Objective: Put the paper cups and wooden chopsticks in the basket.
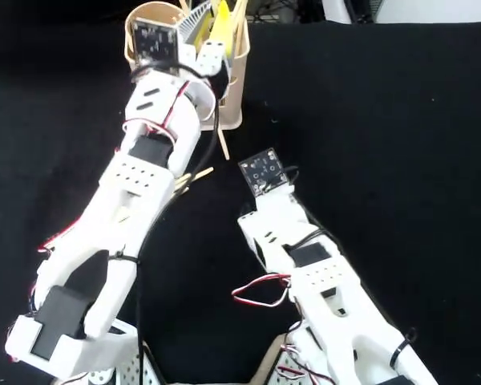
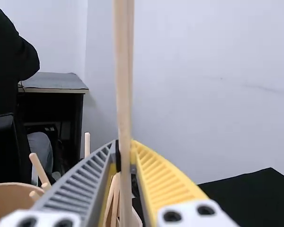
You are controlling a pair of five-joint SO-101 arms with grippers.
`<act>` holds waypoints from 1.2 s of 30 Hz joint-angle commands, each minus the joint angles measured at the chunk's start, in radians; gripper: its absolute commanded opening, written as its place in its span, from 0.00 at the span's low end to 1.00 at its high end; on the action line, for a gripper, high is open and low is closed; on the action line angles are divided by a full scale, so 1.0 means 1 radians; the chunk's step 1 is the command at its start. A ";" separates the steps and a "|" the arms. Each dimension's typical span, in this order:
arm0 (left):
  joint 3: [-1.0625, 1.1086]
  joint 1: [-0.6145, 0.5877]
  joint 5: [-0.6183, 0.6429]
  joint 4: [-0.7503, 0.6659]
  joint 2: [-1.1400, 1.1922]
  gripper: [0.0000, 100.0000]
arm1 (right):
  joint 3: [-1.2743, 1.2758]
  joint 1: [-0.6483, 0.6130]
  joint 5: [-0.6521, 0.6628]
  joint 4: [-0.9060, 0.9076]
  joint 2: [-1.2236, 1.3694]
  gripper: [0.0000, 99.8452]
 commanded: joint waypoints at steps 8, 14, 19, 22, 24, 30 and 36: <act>0.114 0.012 -0.160 -0.359 0.054 0.03 | -0.004 -0.014 -0.008 -0.023 -0.019 0.16; 0.177 0.041 -0.319 -0.663 0.176 0.03 | -0.004 -0.014 -0.008 -0.023 -0.019 0.16; 0.223 0.071 -0.411 -0.873 0.272 0.03 | -0.004 -0.014 -0.008 -0.023 -0.019 0.16; 0.211 0.071 -0.417 -0.967 0.338 0.03 | -0.004 -0.014 -0.008 -0.023 -0.019 0.16; 0.202 0.071 -0.417 -0.988 0.370 0.03 | -0.004 -0.014 -0.008 -0.023 -0.019 0.16; 0.209 0.071 -0.408 -0.954 0.391 0.03 | -0.004 -0.014 -0.008 -0.023 -0.019 0.16; 0.150 0.059 -0.304 -0.738 0.330 0.03 | -0.004 -0.014 -0.008 -0.023 -0.019 0.16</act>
